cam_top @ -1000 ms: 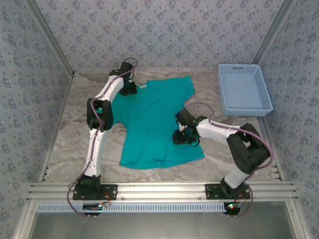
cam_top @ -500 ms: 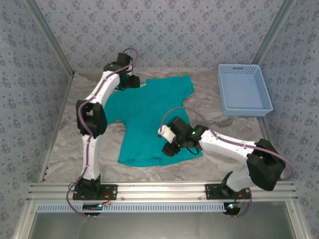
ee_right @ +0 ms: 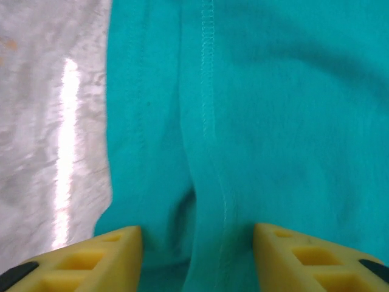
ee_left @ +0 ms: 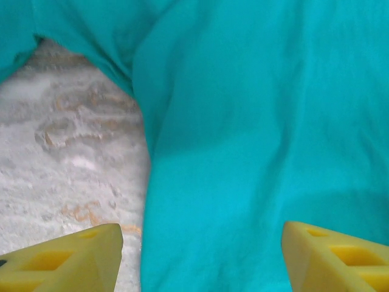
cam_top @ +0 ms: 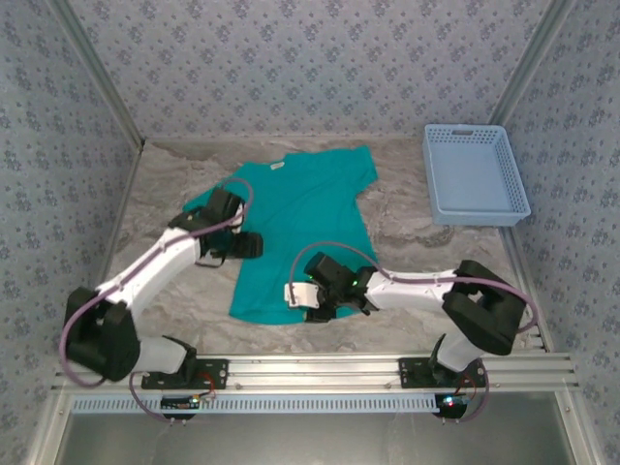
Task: Fold the inside-out t-shirt
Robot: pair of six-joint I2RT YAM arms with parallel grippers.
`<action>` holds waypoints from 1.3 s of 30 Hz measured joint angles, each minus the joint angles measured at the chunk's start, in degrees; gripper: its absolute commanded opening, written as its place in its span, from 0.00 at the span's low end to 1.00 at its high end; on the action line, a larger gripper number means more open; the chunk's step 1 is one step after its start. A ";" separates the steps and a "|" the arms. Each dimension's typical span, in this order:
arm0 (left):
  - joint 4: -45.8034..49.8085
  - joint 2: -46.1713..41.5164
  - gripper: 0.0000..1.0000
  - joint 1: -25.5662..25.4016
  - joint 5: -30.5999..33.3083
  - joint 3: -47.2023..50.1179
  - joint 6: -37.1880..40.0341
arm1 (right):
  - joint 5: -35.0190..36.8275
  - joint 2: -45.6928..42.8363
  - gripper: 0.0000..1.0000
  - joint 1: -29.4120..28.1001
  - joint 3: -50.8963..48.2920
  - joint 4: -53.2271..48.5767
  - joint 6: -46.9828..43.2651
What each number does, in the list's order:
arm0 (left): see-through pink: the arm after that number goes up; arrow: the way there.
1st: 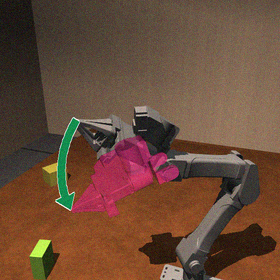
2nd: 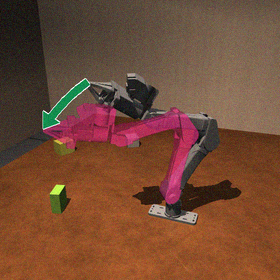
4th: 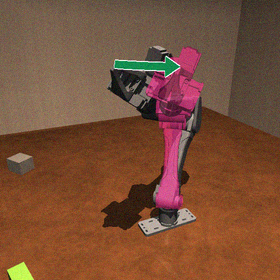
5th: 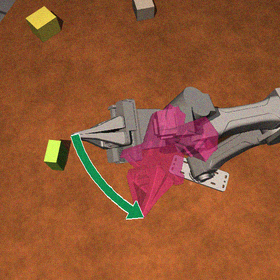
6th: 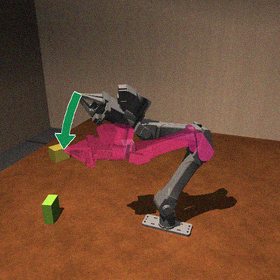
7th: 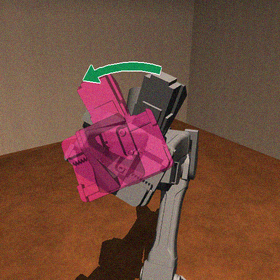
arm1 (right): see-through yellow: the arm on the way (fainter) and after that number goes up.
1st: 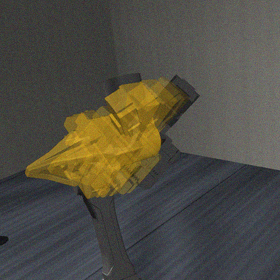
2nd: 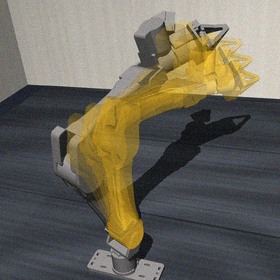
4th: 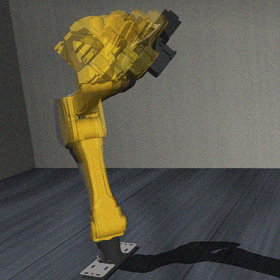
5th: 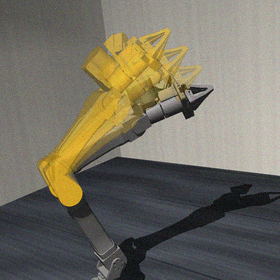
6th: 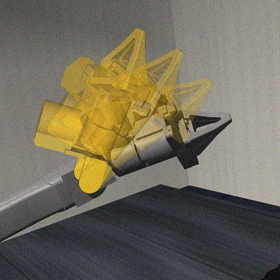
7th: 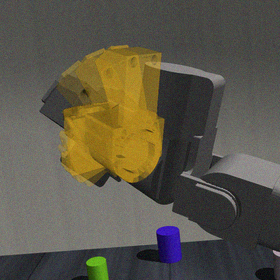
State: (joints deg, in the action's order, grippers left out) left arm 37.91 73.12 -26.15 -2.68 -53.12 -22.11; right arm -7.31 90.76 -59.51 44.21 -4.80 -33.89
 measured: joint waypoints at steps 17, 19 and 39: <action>-23.69 -10.91 0.72 -20.85 11.28 17.53 17.77 | 6.10 -5.60 0.32 1.46 -4.20 3.91 -1.53; -24.50 -10.97 0.72 -20.85 11.08 19.17 17.51 | 6.47 -5.46 0.31 2.45 -6.16 4.85 -1.25; -44.00 -7.48 0.74 -26.14 0.52 26.99 26.18 | 3.19 -17.42 0.00 8.24 -10.34 14.23 10.99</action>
State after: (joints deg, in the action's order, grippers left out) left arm -6.09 65.65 -52.29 -2.15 -26.13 4.08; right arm -4.12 73.34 -51.27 33.87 9.43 -22.90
